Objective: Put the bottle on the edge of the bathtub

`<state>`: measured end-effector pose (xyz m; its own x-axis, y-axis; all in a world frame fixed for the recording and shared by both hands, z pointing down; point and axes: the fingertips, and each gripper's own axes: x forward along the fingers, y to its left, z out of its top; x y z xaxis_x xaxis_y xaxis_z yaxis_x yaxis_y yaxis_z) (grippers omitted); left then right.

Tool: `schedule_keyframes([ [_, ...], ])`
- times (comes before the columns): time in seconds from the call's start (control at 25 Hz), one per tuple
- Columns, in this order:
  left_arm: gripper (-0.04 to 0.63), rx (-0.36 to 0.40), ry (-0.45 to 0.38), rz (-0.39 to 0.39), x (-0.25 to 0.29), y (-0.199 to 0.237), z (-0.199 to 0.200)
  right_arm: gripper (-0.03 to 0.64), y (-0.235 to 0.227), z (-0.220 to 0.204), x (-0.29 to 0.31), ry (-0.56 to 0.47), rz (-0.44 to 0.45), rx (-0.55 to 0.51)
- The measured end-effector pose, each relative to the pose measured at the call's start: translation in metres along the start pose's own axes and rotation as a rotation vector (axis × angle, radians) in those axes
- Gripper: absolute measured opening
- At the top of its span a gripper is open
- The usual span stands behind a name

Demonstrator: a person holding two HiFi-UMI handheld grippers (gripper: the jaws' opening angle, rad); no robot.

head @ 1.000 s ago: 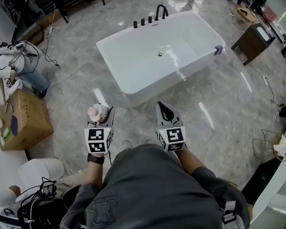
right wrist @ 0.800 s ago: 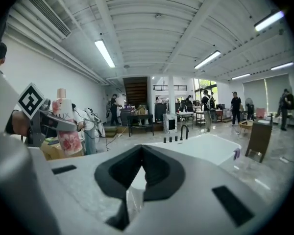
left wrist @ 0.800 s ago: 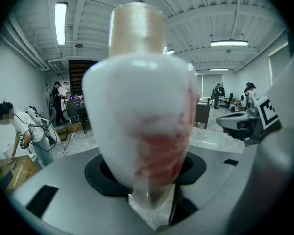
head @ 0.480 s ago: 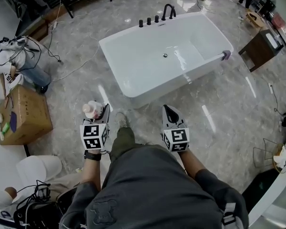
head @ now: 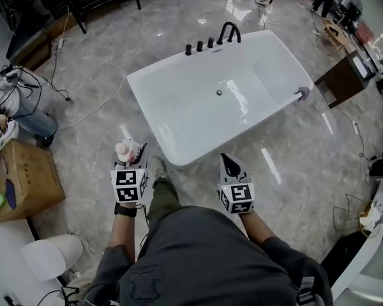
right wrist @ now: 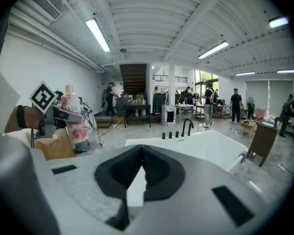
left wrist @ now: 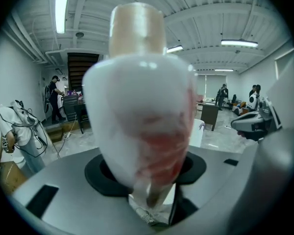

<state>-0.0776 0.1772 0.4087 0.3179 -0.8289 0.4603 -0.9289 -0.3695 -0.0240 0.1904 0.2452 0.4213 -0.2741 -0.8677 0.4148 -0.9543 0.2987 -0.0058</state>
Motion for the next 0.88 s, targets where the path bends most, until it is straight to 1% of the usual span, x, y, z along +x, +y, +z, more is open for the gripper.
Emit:
schedule_keyframes([
  [0.28,0.227,-0.009,0.007,-0.038,0.129,0.102,0.033,0.002,0.033,0.067,0.155,0.051,0.012,-0.038],
  [0.4,0.227,0.004,0.005,-0.049,0.174,0.138,0.044,0.002,0.052,0.087,0.21,0.056,0.024,-0.045],
  [0.52,0.227,0.005,-0.008,-0.043,0.219,0.168,0.053,0.002,0.062,0.101,0.258,0.059,0.051,-0.06],
  [0.68,0.228,-0.007,-0.013,-0.01,0.275,0.192,0.053,0.002,0.065,0.103,0.301,0.075,0.119,-0.063],
  [0.88,0.229,-0.036,-0.042,0.044,0.345,0.222,0.052,0.002,0.062,0.077,0.337,0.135,0.221,-0.09],
])
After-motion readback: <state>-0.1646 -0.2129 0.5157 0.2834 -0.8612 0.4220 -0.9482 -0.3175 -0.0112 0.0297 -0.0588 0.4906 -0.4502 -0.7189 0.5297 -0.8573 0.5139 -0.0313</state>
